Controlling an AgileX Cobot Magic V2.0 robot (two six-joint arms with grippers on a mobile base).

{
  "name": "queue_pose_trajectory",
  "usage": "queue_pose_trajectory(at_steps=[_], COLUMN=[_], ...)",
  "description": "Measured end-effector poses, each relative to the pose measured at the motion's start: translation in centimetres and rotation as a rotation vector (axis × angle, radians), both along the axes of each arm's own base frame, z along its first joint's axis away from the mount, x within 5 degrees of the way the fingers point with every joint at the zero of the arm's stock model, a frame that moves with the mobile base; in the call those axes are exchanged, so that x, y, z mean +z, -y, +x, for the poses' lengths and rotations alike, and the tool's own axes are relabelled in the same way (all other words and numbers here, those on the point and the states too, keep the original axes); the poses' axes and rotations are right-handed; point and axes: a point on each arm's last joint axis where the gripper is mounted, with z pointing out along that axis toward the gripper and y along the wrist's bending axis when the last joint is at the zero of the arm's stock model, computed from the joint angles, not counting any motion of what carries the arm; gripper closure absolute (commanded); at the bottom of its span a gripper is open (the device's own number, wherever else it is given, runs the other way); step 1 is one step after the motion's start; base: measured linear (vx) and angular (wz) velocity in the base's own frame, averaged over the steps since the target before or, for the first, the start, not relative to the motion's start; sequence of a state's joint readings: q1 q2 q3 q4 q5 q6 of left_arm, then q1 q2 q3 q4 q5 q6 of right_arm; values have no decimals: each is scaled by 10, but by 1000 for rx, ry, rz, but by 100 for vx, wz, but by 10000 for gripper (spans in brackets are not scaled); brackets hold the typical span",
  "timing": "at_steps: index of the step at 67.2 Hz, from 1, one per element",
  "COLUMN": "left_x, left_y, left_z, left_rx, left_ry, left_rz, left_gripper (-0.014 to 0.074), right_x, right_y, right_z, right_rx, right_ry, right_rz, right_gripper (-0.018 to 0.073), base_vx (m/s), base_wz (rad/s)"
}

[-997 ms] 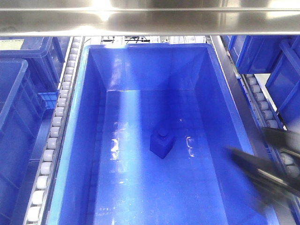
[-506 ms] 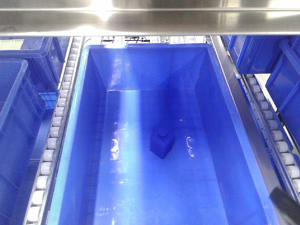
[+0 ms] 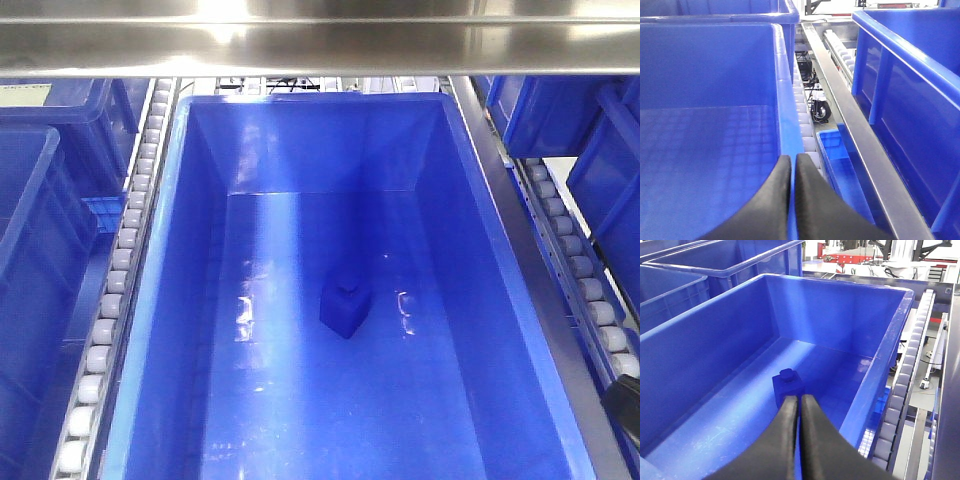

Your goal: Pour parts from conveyor to right shelf

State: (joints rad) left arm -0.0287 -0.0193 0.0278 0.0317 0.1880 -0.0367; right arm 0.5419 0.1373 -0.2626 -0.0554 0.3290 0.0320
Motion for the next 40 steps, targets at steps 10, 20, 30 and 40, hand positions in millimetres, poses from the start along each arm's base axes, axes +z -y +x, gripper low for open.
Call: queue_pose_trajectory(at_steps=[10,20,30,40], left_x=[0,0,0,0], left_y=[0,0,0,0], left_z=[0,0,0,0], left_rx=[0,0,0,0], left_ry=[0,0,0,0], left_rz=[0,0,0,0], left_gripper=[603,603,603,603], right_x=[0,0,0,1], right_y=[0,0,6,17], right_z=[0,0,3,6], right_rx=[0,-4,-109,-320], right_ry=[-1,-3,0,13], right_rz=[-1,-2,-1,-2], right_gripper=[568,568,568,568], base_vx=[0,0,0,0], base_wz=[0,0,0,0])
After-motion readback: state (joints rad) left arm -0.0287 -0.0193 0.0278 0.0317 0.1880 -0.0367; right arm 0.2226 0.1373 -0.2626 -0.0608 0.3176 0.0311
